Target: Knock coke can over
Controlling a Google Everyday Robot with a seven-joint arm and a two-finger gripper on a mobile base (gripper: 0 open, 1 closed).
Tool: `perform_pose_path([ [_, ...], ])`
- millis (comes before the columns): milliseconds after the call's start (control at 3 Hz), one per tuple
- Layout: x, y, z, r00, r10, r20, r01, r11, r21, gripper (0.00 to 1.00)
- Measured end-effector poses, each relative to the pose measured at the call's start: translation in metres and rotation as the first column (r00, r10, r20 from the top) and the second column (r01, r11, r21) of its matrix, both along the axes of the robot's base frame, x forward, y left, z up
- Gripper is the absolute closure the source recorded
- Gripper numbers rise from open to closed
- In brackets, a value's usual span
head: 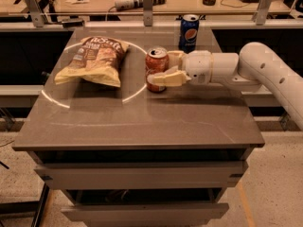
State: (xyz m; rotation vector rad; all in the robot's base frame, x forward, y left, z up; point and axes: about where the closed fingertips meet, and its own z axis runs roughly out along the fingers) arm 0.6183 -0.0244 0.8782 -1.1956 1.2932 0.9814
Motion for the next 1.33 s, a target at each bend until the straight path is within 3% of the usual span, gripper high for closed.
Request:
perform_pose_path([
  [667,-0.004,-0.01,0.015,0.9997,0.015,0.021,-0.015,1.0,-0.001,0.87],
  [1000,-0.008,-0.029,0.034,0.9995,0.003,0.03,-0.001,0.998,-0.059,1.0],
  [1333,-0.015,-0.047,0.05,0.9996,-0.01,0.025,0.014,0.985,-0.175,1.0],
])
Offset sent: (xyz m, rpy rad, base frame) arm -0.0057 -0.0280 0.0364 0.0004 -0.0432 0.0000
